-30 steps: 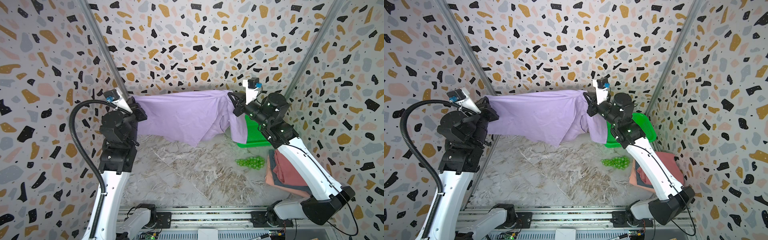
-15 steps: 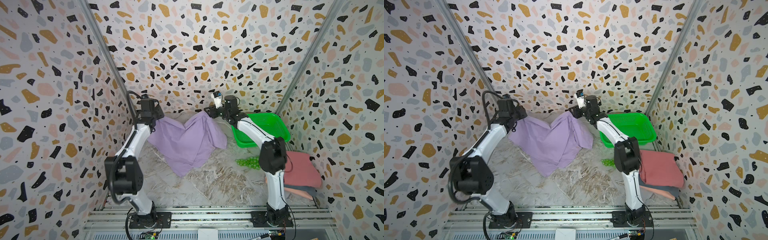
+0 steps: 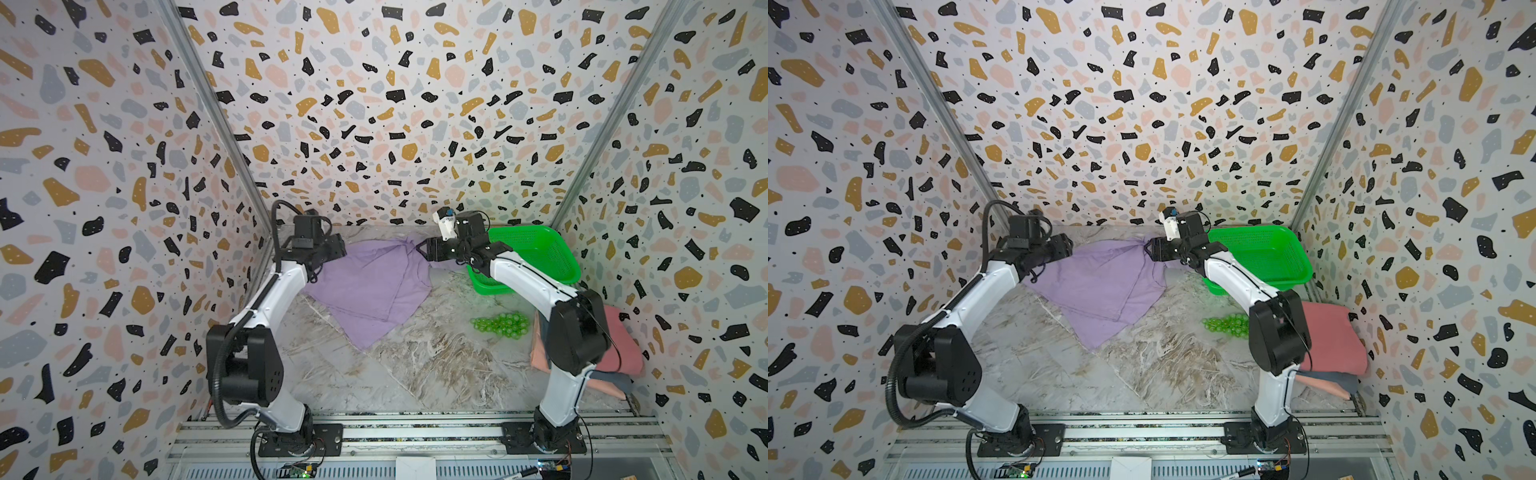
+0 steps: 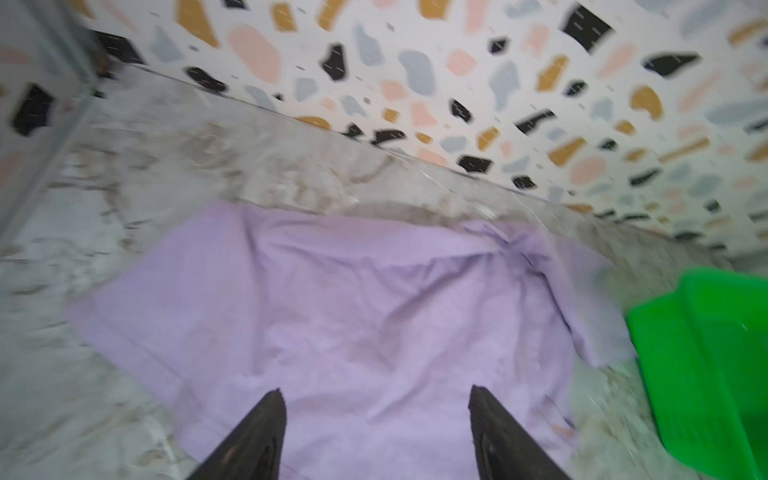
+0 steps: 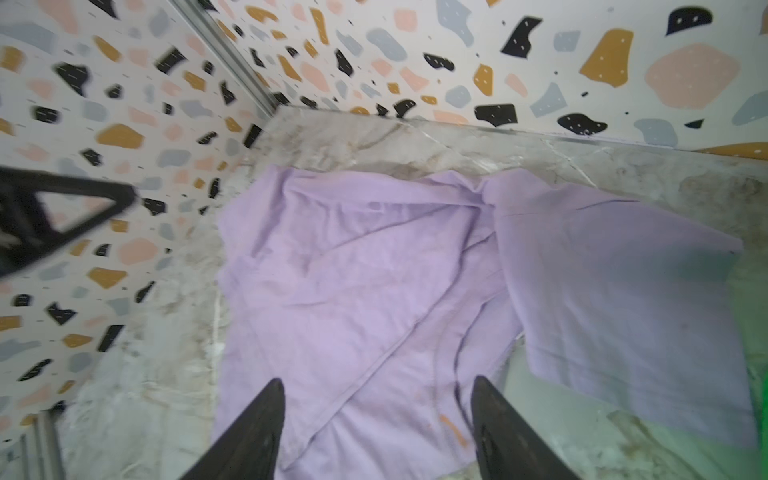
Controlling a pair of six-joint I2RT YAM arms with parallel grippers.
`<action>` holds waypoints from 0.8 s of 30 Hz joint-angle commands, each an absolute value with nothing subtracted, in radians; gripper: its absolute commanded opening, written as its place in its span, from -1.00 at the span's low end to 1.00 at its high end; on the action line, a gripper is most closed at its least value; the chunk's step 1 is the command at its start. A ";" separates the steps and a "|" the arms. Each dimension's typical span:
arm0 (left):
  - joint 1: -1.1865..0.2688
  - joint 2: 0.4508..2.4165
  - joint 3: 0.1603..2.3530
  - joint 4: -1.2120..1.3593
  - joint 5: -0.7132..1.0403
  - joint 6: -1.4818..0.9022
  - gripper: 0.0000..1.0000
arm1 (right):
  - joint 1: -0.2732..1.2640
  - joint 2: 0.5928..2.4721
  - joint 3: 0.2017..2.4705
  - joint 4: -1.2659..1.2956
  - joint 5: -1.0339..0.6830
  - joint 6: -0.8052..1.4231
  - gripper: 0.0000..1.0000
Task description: Fold and stack the t-shirts
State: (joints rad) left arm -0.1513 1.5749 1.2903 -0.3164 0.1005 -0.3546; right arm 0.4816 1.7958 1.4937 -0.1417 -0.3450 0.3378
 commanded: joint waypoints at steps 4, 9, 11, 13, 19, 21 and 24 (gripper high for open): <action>-0.327 1.570 1.142 -0.347 0.218 -0.292 0.29 | 0.508 1.774 1.292 -0.141 -0.311 0.421 0.41; -0.399 1.654 1.107 -0.367 0.201 -0.232 0.29 | 0.551 1.814 1.211 -0.063 -0.252 0.441 0.41; -0.417 1.687 1.104 -0.354 0.199 -0.229 0.28 | 0.557 1.837 1.204 -0.047 -0.244 0.459 0.42; -0.436 1.717 1.105 -0.347 0.175 -0.226 0.26 | 0.566 1.852 1.193 -0.023 -0.234 0.462 0.44; -0.479 1.828 1.130 -0.327 0.093 -0.224 0.11 | 0.572 1.929 1.215 -0.026 -0.199 0.454 0.46; -0.500 1.846 1.141 -0.326 0.066 -0.226 0.09 | 0.571 1.959 1.232 -0.040 -0.175 0.456 0.46; -0.518 1.871 1.138 -0.310 -0.006 -0.245 -0.04 | 0.572 1.995 1.241 -0.028 -0.157 0.454 0.46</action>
